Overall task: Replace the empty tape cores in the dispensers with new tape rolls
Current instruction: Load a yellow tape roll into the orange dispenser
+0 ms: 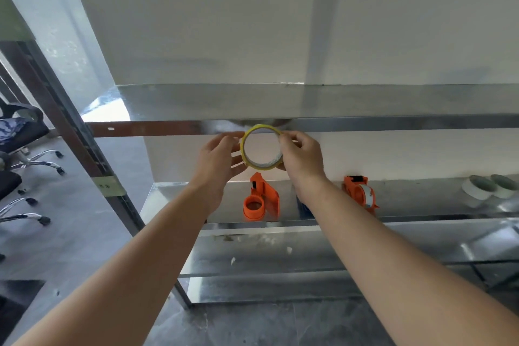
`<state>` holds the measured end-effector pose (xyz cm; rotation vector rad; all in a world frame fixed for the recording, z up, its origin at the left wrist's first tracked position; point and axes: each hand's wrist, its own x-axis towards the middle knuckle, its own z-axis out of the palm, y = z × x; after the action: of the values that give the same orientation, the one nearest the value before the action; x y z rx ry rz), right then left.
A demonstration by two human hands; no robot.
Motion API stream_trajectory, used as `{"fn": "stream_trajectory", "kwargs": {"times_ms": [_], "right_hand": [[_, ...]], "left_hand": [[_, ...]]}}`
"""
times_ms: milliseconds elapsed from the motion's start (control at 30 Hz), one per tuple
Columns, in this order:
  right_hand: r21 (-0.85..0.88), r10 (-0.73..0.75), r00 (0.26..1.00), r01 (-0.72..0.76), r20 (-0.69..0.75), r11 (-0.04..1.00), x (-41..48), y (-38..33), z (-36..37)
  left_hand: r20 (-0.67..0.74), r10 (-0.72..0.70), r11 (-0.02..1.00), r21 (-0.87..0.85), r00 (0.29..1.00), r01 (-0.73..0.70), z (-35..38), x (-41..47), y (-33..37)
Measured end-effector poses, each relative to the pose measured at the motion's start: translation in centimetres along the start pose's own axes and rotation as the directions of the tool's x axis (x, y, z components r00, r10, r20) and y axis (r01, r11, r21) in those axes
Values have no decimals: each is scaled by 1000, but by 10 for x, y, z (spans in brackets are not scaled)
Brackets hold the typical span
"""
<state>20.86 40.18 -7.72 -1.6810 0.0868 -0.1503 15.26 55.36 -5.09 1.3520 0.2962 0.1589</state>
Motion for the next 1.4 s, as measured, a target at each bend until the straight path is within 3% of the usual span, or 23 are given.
{"fn": "stream_trajectory", "kwargs": {"times_ms": [333,567,1000,1133,1267,1400], "right_hand": [[-12,22,998,-23,-61,1000,0,5,35],[26,6,1000,-5,-22,1000,-1,3,33],[15,65,998,-65,21,998,4,6,27],[-127,-18,1000,20,16,992,7,5,17],[-264,-255,967,251,18,931,9,3,5],[-338,-370,929,359,35,870,10,0,2]], "left_hand": [[31,47,992,118,998,-51,-32,28,-9],[-47,134,964,236,990,-120,-38,35,-10],[-13,167,970,183,986,-162,-30,34,-5],[-13,187,962,203,982,-180,-26,35,-5],[12,196,954,230,980,-194,-20,35,-7],[40,186,949,251,982,-190,-15,33,-10]]}}
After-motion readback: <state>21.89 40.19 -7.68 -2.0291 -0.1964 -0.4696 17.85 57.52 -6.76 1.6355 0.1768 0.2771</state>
